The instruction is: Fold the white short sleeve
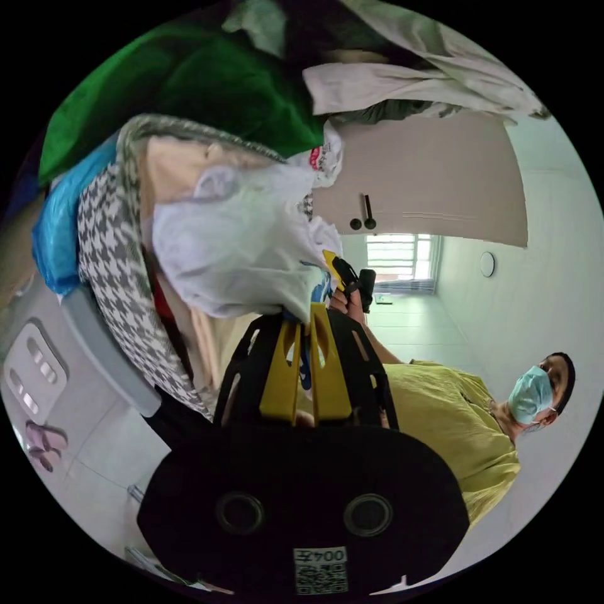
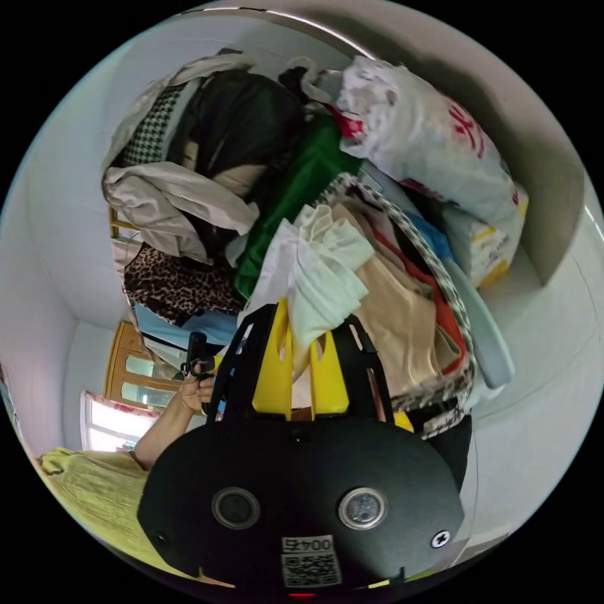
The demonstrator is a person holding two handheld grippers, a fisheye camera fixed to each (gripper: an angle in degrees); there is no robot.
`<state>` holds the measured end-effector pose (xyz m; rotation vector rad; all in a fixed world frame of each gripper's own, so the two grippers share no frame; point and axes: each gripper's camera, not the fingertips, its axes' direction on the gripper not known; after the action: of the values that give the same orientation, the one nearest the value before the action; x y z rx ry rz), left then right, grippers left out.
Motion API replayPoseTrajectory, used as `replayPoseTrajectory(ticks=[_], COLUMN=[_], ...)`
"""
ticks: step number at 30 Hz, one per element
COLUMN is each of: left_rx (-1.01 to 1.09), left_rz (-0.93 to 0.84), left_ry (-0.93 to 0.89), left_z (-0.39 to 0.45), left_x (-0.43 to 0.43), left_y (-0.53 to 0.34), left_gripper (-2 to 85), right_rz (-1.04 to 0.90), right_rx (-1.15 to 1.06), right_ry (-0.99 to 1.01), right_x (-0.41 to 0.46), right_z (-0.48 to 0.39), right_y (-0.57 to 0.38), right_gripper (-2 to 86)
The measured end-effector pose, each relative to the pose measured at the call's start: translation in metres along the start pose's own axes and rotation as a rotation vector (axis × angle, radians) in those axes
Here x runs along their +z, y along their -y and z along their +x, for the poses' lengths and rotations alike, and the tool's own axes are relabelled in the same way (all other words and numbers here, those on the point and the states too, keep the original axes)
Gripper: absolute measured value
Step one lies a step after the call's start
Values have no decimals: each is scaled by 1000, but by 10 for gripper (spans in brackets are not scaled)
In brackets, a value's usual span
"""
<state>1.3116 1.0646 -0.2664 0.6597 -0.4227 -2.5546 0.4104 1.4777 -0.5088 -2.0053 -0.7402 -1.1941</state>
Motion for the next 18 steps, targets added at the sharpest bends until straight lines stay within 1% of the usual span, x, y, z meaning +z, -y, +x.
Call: replayPoseTrajectory(ticks=[2, 6, 10, 12, 14, 15, 17, 18], left_rx=[-6, 7, -35, -31, -23, -22, -35, -35], left_rz=[-7, -33, -71, -70, -46, -37, 11, 19], left_ry=[-19, -23, 36, 70, 124, 135, 163, 164], left_z=[-19, -32, -51, -52, -51, -50, -49, -48], left_x=[2, 6, 21, 28, 34, 35, 41, 43], left_y=[-7, -12, -26, -37, -53, -57, -74, -78], left_gripper=[39, 36, 29, 27, 27, 27, 27, 27], right_rz=[18, 33, -5, -30, -67, -69, -70, -73], right_rx=[61, 102, 133, 101, -11, -46, -219, -263], right_ry=[12, 6, -69, -138, -290, -326, -428, -444], right_x=[8, 20, 36, 39, 36, 34, 29, 30], right_z=[5, -2, -21, -37, -71, -81, -129, -141], right_y=[2, 18, 33, 38, 46, 48, 63, 69], right_gripper=[44, 45, 53, 65, 80, 82, 88, 90])
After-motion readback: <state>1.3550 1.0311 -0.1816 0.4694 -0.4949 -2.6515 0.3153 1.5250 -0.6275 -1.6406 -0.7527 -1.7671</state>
